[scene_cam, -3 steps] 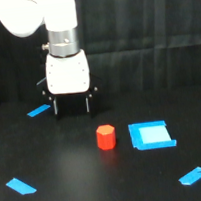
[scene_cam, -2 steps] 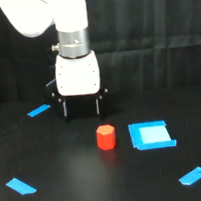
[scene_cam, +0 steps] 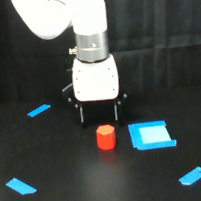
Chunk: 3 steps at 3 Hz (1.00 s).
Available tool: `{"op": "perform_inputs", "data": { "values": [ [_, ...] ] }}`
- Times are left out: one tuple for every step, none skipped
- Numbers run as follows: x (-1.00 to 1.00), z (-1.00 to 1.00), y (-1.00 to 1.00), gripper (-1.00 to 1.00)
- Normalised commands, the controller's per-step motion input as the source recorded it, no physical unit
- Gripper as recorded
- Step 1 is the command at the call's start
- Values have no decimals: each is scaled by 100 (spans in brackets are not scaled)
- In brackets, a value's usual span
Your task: Pick up the red object from the table
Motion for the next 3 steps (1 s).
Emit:
{"op": "perform_inputs", "data": {
  "values": [
    [25,10,-68,100],
    [-4,17,-71,88],
    [-16,17,-54,97]
  ]
}}
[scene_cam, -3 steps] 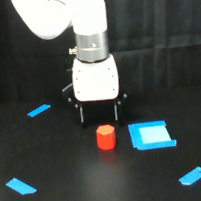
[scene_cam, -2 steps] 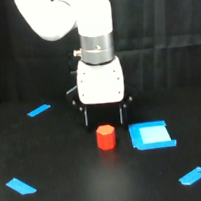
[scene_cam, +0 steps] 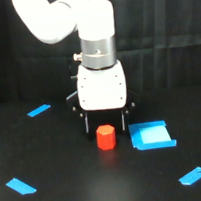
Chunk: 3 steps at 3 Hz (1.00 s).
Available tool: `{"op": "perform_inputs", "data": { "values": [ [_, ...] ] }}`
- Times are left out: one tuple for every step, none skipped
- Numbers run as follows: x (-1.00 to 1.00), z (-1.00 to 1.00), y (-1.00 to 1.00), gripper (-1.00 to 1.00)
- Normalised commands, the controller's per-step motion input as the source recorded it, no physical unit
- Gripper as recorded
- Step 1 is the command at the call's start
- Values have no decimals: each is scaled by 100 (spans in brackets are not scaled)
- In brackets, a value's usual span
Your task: Pick up the red object from the table
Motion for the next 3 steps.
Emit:
{"op": "perform_inputs", "data": {
  "values": [
    [0,-4,-47,85],
    [19,-20,-48,100],
    [11,-21,-12,28]
  ]
}}
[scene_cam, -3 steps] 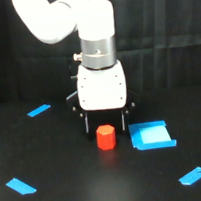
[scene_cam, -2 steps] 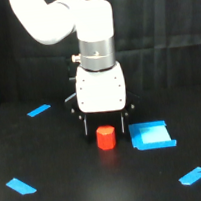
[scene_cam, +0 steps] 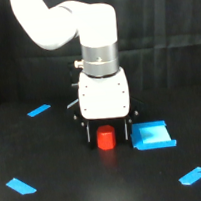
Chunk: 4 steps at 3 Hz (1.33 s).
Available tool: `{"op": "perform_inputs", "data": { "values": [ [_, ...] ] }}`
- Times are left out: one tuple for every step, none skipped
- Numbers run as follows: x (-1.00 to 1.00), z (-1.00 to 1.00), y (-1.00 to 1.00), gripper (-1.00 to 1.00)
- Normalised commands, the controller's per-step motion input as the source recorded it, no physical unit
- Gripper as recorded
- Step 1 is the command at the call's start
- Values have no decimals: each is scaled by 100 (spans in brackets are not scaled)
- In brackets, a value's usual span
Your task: Pick up the red object from the table
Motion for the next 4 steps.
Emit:
{"op": "perform_inputs", "data": {
  "values": [
    [15,-29,0,-77],
    [11,-20,9,-100],
    [6,-3,0,-96],
    [-7,-1,0,-100]
  ]
}}
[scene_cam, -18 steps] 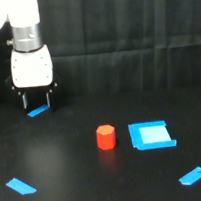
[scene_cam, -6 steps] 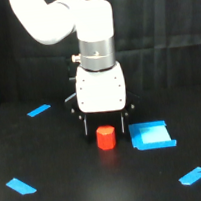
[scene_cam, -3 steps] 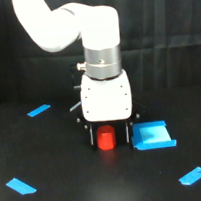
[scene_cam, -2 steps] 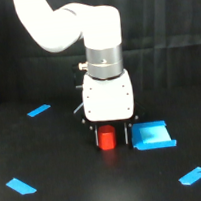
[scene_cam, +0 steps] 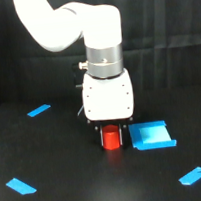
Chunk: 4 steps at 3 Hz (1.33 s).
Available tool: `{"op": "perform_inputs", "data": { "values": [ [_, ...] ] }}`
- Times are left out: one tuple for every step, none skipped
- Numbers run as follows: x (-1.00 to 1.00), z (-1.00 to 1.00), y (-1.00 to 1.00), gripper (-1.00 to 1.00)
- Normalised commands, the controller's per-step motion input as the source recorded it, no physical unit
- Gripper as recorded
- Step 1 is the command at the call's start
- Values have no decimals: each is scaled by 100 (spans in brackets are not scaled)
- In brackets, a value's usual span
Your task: Pick up the red object from the table
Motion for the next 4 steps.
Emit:
{"op": "perform_inputs", "data": {
  "values": [
    [-1,9,0,-94],
    [-39,99,-16,-98],
    [-35,90,-27,-100],
    [-24,100,-11,-92]
  ]
}}
